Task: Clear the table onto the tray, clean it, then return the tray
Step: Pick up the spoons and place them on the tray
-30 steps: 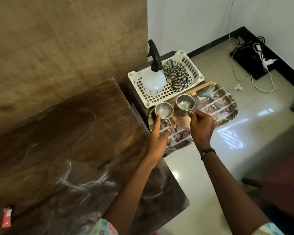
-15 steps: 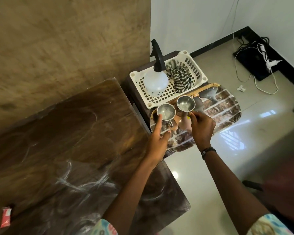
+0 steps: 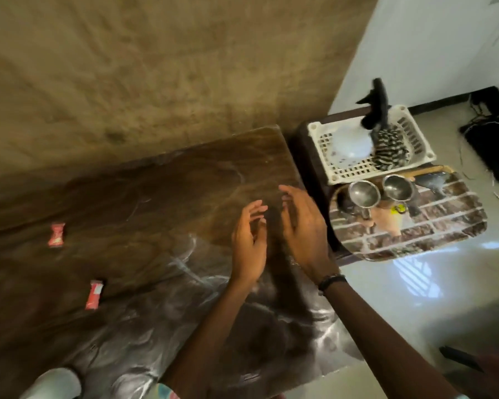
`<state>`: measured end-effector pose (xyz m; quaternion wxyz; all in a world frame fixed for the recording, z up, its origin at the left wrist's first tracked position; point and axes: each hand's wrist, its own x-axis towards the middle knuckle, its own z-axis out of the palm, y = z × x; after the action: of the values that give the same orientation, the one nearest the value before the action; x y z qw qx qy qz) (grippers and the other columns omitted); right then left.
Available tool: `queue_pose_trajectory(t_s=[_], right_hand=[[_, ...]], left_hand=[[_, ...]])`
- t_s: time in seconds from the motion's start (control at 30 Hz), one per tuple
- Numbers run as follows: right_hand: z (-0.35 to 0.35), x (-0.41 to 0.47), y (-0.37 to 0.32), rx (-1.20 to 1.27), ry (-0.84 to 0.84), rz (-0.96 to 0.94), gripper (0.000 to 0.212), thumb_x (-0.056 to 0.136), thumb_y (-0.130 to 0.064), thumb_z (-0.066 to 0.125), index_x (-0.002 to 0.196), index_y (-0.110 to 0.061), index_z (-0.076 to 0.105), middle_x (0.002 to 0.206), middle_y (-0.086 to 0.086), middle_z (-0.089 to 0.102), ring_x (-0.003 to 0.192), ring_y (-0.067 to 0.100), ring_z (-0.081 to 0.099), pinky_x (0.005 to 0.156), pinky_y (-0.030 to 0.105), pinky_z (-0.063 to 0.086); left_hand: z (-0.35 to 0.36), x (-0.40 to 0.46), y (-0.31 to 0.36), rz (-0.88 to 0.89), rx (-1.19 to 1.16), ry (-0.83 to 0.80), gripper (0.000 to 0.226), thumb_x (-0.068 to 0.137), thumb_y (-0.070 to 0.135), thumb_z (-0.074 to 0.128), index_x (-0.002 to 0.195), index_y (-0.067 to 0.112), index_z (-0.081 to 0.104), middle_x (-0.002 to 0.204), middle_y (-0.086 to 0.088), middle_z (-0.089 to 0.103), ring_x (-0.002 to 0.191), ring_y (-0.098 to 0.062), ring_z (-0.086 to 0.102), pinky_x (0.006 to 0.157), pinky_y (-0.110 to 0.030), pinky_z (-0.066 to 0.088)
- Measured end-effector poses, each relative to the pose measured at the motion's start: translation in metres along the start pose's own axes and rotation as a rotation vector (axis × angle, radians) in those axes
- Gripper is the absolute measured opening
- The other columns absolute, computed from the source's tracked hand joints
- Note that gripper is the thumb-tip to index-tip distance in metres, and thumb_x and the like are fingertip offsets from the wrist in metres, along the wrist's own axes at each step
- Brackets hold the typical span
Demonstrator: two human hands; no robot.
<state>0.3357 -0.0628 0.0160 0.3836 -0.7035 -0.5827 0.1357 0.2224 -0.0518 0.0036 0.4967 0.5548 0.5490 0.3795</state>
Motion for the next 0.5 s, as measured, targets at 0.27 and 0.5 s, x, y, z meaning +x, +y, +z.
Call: queue_pose_trajectory(t_s=[0.27, 0.5], right_hand=[[0.145, -0.042, -0.147, 0.135, -0.255, -0.193, 0.034, 0.088, 0.005, 0.056, 0.118, -0.009, 0.064, 0.116, 0.007, 0.067, 0.108, 0.021, 0.063, 0.093, 0.031, 0.05], [0.273, -0.117, -0.266, 0.196, -0.563, -0.331, 0.033, 0.09, 0.001, 0.055, 0.119, -0.012, 0.064, 0.12, 0.005, 0.066, 0.114, 0.02, 0.06, 0.101, 0.03, 0.043]], left_hand=[[-0.191, -0.025, -0.055, -0.111, 0.026, 0.329, 0.027, 0.093, 0.0, 0.049, 0.118, 0.01, 0.057, 0.117, -0.003, 0.063, 0.109, -0.012, 0.059, 0.101, -0.039, 0.045], [-0.366, -0.089, -0.117, -0.208, 0.058, 0.552, 0.019, 0.096, 0.009, 0.051, 0.109, 0.022, 0.057, 0.106, 0.005, 0.066, 0.101, -0.011, 0.063, 0.091, -0.032, 0.05]])
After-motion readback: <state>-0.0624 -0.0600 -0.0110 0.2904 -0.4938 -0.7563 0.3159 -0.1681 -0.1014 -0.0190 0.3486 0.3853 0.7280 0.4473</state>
